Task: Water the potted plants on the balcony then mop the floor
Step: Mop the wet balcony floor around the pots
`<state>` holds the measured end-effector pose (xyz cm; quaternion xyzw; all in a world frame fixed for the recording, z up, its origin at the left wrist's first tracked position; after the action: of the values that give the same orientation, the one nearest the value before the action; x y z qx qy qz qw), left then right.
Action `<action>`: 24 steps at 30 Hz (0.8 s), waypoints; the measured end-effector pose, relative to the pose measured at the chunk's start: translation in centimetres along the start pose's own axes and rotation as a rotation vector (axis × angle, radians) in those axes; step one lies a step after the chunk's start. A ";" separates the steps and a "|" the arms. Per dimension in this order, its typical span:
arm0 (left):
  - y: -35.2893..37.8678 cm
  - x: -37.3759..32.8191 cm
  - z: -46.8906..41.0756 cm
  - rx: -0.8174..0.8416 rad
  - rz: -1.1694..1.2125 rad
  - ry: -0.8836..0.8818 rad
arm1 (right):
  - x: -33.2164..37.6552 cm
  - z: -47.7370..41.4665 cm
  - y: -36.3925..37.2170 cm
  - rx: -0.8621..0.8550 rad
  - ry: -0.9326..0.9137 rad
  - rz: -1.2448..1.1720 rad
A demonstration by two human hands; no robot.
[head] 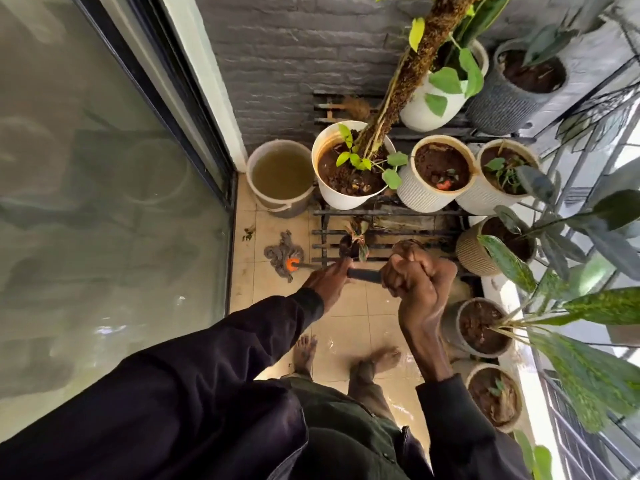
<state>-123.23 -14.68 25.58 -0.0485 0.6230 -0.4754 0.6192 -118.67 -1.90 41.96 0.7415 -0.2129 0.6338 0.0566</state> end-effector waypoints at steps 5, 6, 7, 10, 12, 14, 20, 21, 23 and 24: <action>1.7 1.3 1.8 0.045 0.028 -0.038 | -0.4 1.2 0.7 0.065 0.061 0.011; 1.7 1.6 1.9 0.056 0.047 -0.059 | -0.3 1.3 1.1 0.071 0.060 0.014; 1.6 1.9 1.7 0.062 0.077 -0.077 | -0.1 1.2 1.6 0.073 0.057 0.020; 0.5 2.2 0.7 0.073 0.134 -0.103 | 0.6 -0.2 2.6 0.050 0.001 0.033; -0.2 2.4 0.2 0.078 0.129 -0.094 | 0.8 -1.2 3.3 0.029 -0.040 0.043; -0.5 2.8 0.1 0.090 0.126 -0.070 | 1.1 -1.1 3.9 0.016 -0.068 0.060; -1.1 4.0 0.0 0.066 0.115 -0.097 | 0.9 -1.0 5.3 0.057 -0.100 0.081; -1.4 4.0 -0.3 0.054 0.115 -0.113 | 1.1 -1.4 5.5 0.054 -0.101 0.099; -2.0 3.8 -0.8 0.046 0.120 -0.110 | 1.4 -1.8 5.7 0.035 -0.113 0.107; -2.3 3.6 -1.0 0.050 0.122 -0.103 | 1.7 -1.9 5.7 0.028 -0.126 0.094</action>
<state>-126.09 -17.79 24.26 -0.0196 0.5803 -0.4491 0.6791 -122.43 -6.83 42.91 0.7699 -0.2416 0.5906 0.0029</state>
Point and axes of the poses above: each hand's wrist, its own z-axis away from the middle knuckle, its own y-axis out of the palm, x = y × z, the point moved 4 cm from there along -z, towards the middle knuckle, and after that the axes turned 12 degrees about z, right-handed, at the moved point
